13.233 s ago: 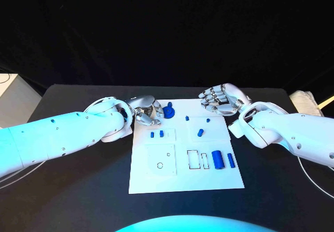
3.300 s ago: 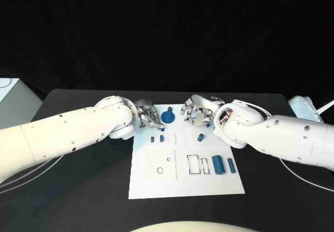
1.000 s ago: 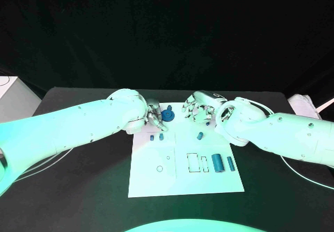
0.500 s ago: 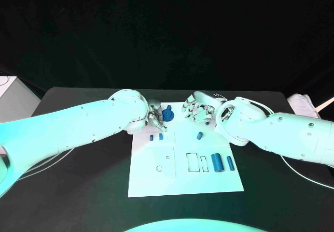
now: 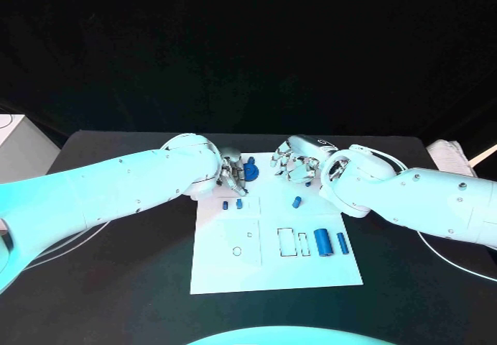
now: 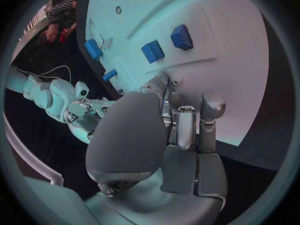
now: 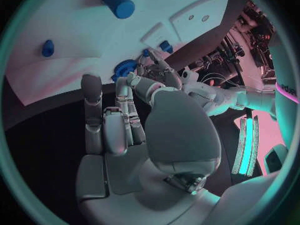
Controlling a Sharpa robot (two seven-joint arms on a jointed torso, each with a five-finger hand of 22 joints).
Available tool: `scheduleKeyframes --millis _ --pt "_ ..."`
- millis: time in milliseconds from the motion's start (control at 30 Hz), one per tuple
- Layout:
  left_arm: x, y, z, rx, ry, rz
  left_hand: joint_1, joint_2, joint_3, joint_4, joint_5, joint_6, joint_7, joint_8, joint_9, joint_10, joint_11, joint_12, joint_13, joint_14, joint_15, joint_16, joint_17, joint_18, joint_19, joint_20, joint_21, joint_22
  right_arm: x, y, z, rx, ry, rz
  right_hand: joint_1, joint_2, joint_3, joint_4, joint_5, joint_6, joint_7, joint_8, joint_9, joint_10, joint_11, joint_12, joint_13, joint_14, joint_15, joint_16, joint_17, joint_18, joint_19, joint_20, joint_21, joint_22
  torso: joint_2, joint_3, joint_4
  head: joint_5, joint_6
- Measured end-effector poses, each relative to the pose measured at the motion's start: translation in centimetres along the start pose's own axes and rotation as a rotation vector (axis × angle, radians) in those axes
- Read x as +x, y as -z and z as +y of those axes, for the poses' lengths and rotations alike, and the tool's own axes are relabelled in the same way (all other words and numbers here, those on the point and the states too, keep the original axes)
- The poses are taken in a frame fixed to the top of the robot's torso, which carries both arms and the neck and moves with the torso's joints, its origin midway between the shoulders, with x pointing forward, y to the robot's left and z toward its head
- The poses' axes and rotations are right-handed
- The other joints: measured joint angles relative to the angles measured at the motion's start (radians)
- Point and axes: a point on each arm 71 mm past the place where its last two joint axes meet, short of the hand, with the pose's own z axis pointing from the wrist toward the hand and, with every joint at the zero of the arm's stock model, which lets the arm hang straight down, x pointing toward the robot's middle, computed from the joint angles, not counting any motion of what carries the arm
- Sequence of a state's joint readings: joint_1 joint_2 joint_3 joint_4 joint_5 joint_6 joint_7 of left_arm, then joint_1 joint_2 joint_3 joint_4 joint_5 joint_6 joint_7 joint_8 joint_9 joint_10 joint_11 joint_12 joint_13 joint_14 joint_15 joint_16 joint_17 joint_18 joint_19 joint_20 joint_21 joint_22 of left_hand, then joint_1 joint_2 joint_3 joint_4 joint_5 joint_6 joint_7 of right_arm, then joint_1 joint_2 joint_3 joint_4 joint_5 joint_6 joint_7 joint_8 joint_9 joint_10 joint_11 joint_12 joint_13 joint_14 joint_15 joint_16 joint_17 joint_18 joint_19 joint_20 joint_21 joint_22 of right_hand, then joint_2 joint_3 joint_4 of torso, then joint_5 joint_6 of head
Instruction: Assemble the parts on the task board
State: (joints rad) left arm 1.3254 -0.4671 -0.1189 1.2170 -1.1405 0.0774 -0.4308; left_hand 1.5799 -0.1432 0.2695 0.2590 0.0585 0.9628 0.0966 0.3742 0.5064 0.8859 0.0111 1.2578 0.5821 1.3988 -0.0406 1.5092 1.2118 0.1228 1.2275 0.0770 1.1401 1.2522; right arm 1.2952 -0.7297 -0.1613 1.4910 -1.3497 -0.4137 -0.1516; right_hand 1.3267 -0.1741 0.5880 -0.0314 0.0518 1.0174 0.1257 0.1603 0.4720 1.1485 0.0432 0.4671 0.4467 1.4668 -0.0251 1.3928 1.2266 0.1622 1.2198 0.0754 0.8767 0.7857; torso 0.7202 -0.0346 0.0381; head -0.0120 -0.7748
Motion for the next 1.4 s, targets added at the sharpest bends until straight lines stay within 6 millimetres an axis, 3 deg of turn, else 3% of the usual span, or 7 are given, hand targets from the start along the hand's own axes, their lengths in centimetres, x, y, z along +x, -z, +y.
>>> scheduleKeyframes --millis 533,900,1167,1400 --pt "0.6 0.2 -0.2 0.071 -0.03 -0.021 -0.011 -0.037 0.036 -0.016 0.006 -0.035 0.01 -0.036 -0.017 -0.012 0.012 -0.004 -0.014 0.0 0.007 0.0 0.002 0.0 -0.003 0.003 -0.006 -0.001 -0.1 0.1 -0.2 0.004 -0.002 0.0 -0.004 -0.004 0.0 0.0 0.0 0.0 0.0 -0.004 -0.001 0.0 0.0 -0.001 0.003 0.0 0.0 0.0 -0.002 0.0 0.0 0.0 0.0 0.0 0.0 -0.0004 0.0005 -0.003 0.001" --pt "0.9 0.5 -0.5 0.132 -0.072 -0.054 -0.018 -0.071 0.081 -0.041 0.006 -0.102 0.012 -0.083 -0.037 -0.012 0.012 -0.004 -0.006 0.004 0.011 0.0 0.024 0.0 -0.003 0.003 -0.004 0.008 -0.1 0.2 -0.2 0.007 -0.004 0.0 -0.004 -0.004 0.0 0.0 0.0 0.0 0.0 -0.004 -0.001 0.0 0.0 -0.001 0.003 0.0 0.0 0.0 -0.002 0.0 0.0 0.0 0.0 0.0 -0.001 -0.0006 0.0005 -0.004 0.001" --pt "1.2 0.6 -0.6 0.188 -0.109 -0.076 -0.011 -0.08 0.129 -0.073 0.006 -0.118 0.01 -0.096 -0.041 -0.016 0.016 -0.008 -0.012 0.004 0.011 0.0 0.025 0.0 -0.003 0.003 -0.003 0.01 -0.1 0.2 -0.3 0.008 -0.006 0.0 -0.004 -0.004 0.003 0.003 0.0 0.0 0.0 -0.004 -0.002 0.0 0.0 0.004 0.005 0.0 0.0 0.0 -0.002 0.0 -0.004 0.004 -0.004 0.0 0.0 -0.0008 0.0003 -0.004 0.001" --pt "1.3 0.7 -0.7 0.219 -0.134 -0.08 -0.012 -0.089 0.223 -0.117 0.006 -0.118 0.01 -0.085 -0.038 -0.016 0.016 -0.012 -0.013 0.004 0.011 0.0 0.034 0.0 -0.003 0.003 0.005 0.02 -0.1 0.2 -0.3 0.01 -0.007 0.0 -0.004 -0.004 0.003 0.003 0.0 0.0 0.0 -0.008 -0.002 -0.003 0.003 0.004 0.007 0.0 0.0 0.0 -0.002 0.0 -0.004 0.004 -0.004 0.0 0.0 -0.0006 0.0001 -0.004 0.0"
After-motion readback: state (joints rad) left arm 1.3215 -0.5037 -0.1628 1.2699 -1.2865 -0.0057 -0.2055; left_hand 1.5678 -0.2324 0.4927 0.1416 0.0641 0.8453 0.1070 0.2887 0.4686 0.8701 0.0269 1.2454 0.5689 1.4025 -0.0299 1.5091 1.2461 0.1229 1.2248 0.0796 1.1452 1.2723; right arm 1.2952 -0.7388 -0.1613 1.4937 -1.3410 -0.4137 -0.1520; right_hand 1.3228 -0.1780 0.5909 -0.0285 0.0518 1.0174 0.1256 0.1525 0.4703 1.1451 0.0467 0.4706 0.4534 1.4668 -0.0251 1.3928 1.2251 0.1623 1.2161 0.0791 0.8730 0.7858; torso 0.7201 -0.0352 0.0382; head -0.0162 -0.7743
